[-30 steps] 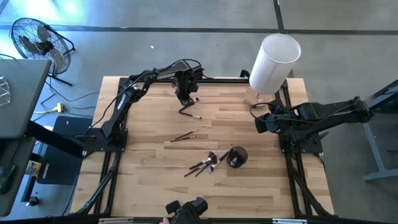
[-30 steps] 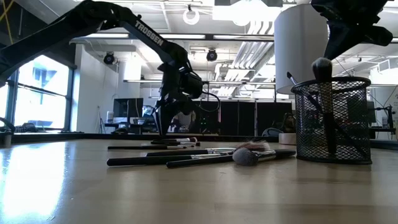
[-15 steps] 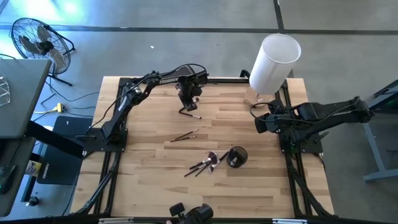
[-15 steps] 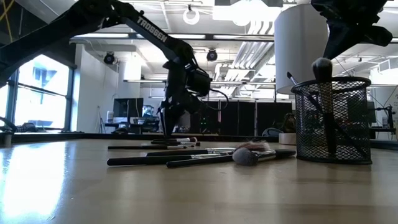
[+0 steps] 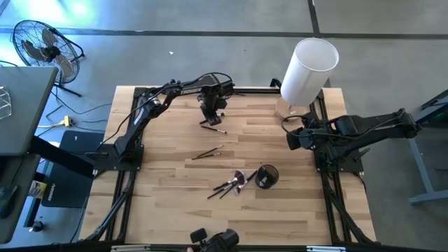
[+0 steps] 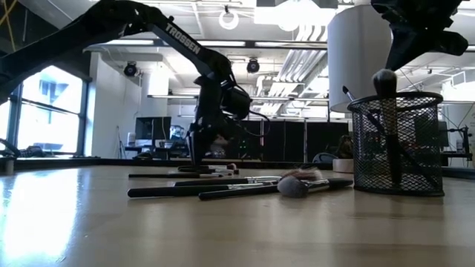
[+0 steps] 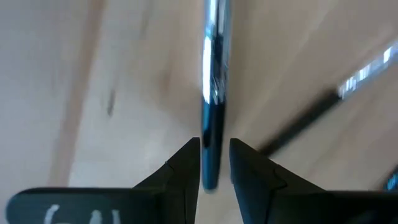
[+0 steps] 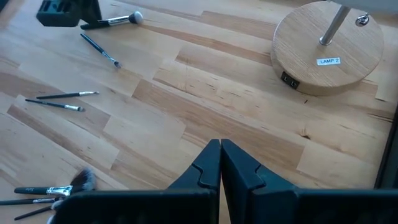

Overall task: Put items in baskets/containers
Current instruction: Put the blush brush into the mesh organizer

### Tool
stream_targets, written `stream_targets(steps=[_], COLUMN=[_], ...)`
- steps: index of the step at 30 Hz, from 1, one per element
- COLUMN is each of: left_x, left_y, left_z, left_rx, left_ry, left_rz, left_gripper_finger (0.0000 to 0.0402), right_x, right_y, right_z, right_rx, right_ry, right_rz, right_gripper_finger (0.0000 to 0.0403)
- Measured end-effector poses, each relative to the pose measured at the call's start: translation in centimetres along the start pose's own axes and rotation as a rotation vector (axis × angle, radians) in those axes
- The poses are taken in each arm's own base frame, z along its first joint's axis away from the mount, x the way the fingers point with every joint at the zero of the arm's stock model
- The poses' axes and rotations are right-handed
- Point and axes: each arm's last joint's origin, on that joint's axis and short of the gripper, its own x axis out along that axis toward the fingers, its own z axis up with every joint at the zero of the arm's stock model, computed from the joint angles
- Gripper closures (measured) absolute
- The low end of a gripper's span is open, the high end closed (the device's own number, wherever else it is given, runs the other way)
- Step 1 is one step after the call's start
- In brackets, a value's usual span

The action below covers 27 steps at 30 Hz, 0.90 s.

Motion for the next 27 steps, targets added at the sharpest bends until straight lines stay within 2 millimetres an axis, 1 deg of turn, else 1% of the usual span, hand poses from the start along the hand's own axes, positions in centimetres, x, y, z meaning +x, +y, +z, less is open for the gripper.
stream_targets(steps=[2, 5, 9, 20, 22, 25, 27], left_x=[0.1, 1.4, 2.1, 2.3, 2.3, 2.3, 2.2], left_y=[-0.1, -0.3, -0.8, -1.1, -1.1, -1.1, -1.1], left_z=[-0.4, -0.5, -0.4, -0.5, -0.6, -0.6, -0.6], left_rx=[0.023, 0.037, 0.037, -0.004, -0.008, -0.02, -0.032], left_ry=[0.047, 0.13, 0.164, 0.179, 0.185, 0.186, 0.19], left_rz=[-0.015, -0.036, -0.033, -0.108, -0.114, -0.118, -0.119], left_gripper_finger=[0.0318, 0.0318, 0.0318, 0.0321, 0.0334, 0.0373, 0.0389], right_x=[0.0, 0.0, 0.0, 0.0, 0.0, 0.0, 0.0], right_y=[0.0, 0.0, 0.0, 0.4, 0.4, 0.5, 0.6], right_z=[0.0, 0.0, 0.0, 0.1, 0.1, 0.1, 0.2], right_rx=[0.0, 0.0, -0.004, -0.051, -0.062, -0.076, -0.089], right_ry=[0.001, 0.001, 0.001, -0.01, -0.011, -0.014, -0.018], right_rz=[0.001, 0.001, 0.005, 0.036, 0.039, 0.046, 0.056], right_gripper_finger=[0.04, 0.0401, 0.0401, 0.0402, 0.0402, 0.04, 0.0401])
